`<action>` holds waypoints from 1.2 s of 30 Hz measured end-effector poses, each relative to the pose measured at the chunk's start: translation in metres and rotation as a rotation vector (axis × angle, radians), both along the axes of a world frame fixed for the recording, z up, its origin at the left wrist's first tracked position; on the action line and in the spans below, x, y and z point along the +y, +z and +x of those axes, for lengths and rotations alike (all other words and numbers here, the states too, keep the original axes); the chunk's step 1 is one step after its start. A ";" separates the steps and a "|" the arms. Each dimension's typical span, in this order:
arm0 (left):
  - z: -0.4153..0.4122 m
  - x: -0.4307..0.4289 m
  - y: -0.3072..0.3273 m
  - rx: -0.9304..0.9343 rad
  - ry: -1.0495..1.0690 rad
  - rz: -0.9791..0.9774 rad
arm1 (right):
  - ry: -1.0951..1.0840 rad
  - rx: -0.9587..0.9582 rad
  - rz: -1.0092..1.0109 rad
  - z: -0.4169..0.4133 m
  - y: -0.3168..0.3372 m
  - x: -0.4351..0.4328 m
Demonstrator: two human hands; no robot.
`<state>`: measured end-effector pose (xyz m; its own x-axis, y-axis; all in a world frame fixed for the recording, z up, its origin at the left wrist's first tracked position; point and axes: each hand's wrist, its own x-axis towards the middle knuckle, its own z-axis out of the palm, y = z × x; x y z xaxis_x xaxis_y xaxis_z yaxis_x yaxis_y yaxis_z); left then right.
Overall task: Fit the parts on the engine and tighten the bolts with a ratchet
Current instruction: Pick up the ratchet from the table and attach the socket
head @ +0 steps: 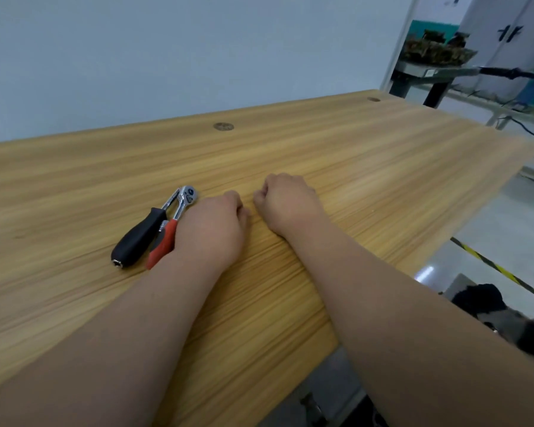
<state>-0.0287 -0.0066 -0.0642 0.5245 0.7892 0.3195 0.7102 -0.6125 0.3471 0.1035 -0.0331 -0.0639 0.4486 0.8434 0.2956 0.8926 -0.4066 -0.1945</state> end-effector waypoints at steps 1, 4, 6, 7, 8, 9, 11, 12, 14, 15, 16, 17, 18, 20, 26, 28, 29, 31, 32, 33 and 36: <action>0.000 0.000 -0.001 -0.029 -0.017 0.023 | -0.004 -0.006 0.003 -0.004 0.001 -0.004; 0.002 0.000 -0.001 -0.253 -0.069 -0.005 | 0.009 -0.026 -0.036 -0.011 0.004 -0.012; 0.004 -0.002 0.002 -0.420 -0.081 -0.068 | 0.024 -0.011 -0.014 -0.016 0.007 -0.015; 0.006 -0.004 0.004 -0.515 -0.058 -0.145 | 0.021 0.023 0.019 -0.017 0.007 -0.018; 0.009 -0.005 0.008 -0.647 -0.014 -0.282 | 0.005 0.061 0.061 -0.018 0.008 -0.021; 0.013 -0.006 0.012 -0.827 0.052 -0.510 | -0.011 0.097 0.101 -0.017 0.008 -0.024; 0.019 -0.009 0.025 -1.154 0.174 -1.106 | -0.064 0.235 0.232 -0.012 0.012 -0.030; 0.020 -0.013 0.031 -1.244 0.199 -1.360 | -0.114 0.374 0.332 -0.007 0.014 -0.033; 0.022 -0.023 0.036 -1.272 0.207 -1.672 | -0.247 0.892 0.634 0.003 0.023 -0.039; 0.023 -0.030 0.037 -1.237 0.183 -1.760 | -0.313 1.284 0.797 0.007 0.029 -0.043; 0.025 -0.037 0.038 -1.179 0.152 -1.820 | -0.332 1.638 0.920 0.008 0.033 -0.046; 0.028 -0.043 0.039 -1.104 0.116 -1.850 | -0.318 1.861 0.999 0.007 0.038 -0.047; 0.030 -0.049 0.039 -1.048 0.084 -1.862 | -0.283 1.950 1.032 0.002 0.044 -0.046; 0.031 -0.054 0.042 -1.014 0.048 -1.853 | -0.169 1.880 1.012 -0.016 0.057 -0.045; 0.020 -0.056 0.056 -1.130 -0.139 -1.940 | 0.139 0.640 0.579 -0.051 0.060 -0.047; 0.016 -0.058 0.061 -1.305 -0.151 -1.975 | 0.160 0.582 0.473 -0.055 0.059 -0.048; 0.014 -0.056 0.061 -1.378 -0.112 -1.957 | 0.159 0.580 0.441 -0.056 0.059 -0.048; 0.011 -0.053 0.062 -1.435 -0.093 -1.850 | 0.170 0.532 0.395 -0.059 0.061 -0.050; 0.011 -0.053 0.066 -1.407 -0.068 -1.795 | 0.178 0.499 0.385 -0.060 0.061 -0.051; 0.013 -0.051 0.066 -1.387 -0.040 -1.736 | 0.188 0.465 0.397 -0.062 0.062 -0.052; 0.009 -0.046 0.075 -1.435 -0.035 -1.886 | 0.162 0.576 0.623 -0.068 0.070 -0.047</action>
